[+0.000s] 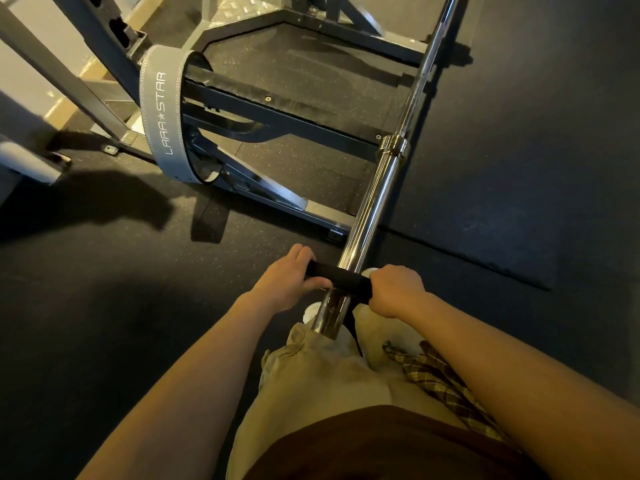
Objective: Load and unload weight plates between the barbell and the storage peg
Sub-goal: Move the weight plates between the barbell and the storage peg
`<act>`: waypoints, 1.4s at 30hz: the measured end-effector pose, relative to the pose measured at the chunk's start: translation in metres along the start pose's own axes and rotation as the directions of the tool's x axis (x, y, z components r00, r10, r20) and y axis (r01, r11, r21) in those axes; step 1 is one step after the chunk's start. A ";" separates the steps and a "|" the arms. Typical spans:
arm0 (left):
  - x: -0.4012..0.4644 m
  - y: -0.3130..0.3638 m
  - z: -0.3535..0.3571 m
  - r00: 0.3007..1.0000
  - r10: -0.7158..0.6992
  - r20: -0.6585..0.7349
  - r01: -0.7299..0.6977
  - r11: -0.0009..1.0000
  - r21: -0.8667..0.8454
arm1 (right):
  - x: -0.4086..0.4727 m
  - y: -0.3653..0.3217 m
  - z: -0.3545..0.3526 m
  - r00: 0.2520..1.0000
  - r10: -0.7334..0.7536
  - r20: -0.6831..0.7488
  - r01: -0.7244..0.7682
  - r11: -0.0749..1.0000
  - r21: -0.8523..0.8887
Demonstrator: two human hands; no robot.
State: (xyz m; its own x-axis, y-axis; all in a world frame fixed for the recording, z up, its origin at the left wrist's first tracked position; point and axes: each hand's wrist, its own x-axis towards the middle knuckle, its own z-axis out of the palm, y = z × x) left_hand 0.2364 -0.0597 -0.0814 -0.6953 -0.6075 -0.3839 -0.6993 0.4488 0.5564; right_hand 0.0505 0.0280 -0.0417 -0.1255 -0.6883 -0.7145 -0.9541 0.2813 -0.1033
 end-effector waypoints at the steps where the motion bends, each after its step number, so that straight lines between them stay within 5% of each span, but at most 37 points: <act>1: 0.000 -0.003 -0.001 1.000 -0.003 0.008 0.003 1.000 -0.003 | -0.001 -0.003 -0.001 1.000 0.002 -0.004 -0.002 1.000 0.003; 8: -0.016 -0.026 0.003 0.996 0.020 0.091 -0.026 0.997 0.069 | -0.011 -0.022 0.006 0.999 -0.003 0.044 0.003 1.000 0.005; 19: -0.024 -0.011 0.009 0.998 0.051 0.032 -0.055 0.986 0.156 | -0.013 -0.002 0.041 1.000 0.027 0.001 -0.027 0.991 0.129; 28: -0.027 0.034 0.014 0.998 -0.036 -0.055 0.056 0.906 0.420 | -0.008 0.018 0.051 0.996 0.002 0.090 -0.019 0.982 0.185; 33: -0.029 0.052 0.015 0.999 0.015 -0.029 0.004 0.828 0.560 | -0.014 0.024 0.077 1.000 0.020 -0.009 -0.016 0.938 0.346; 42: -0.057 0.031 0.013 0.991 -0.114 0.068 0.056 0.826 0.560 | -0.026 0.003 0.085 0.993 -0.112 -0.035 0.117 0.975 0.188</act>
State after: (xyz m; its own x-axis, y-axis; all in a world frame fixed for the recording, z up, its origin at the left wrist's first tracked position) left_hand 0.2525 -0.0029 -0.0520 -0.6209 -0.6086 -0.4941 -0.7099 0.7038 0.0251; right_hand 0.0741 0.1035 -0.0824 -0.0274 -0.7385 -0.6737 -0.8939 0.3198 -0.3141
